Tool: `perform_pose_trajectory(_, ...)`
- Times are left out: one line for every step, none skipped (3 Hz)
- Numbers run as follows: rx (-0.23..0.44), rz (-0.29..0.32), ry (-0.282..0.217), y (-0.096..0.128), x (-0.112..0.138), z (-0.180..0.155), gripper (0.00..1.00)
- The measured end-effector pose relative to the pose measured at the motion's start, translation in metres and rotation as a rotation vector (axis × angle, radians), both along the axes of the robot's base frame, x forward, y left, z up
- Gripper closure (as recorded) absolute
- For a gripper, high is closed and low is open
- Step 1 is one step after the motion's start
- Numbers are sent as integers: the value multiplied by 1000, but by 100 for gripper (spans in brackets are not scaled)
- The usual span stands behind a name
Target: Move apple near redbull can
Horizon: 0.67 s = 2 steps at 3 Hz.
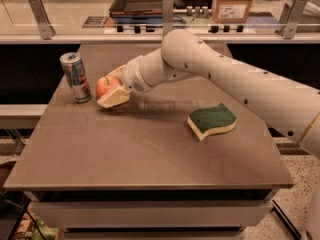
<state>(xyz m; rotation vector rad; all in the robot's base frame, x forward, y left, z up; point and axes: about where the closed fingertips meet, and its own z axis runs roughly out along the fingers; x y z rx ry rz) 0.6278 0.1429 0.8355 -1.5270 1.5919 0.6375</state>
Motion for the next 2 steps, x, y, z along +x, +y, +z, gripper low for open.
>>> perform_pose_trajectory(0, 0, 0, 0, 0, 0, 0)
perform_pose_trajectory(0, 0, 0, 0, 0, 0, 0)
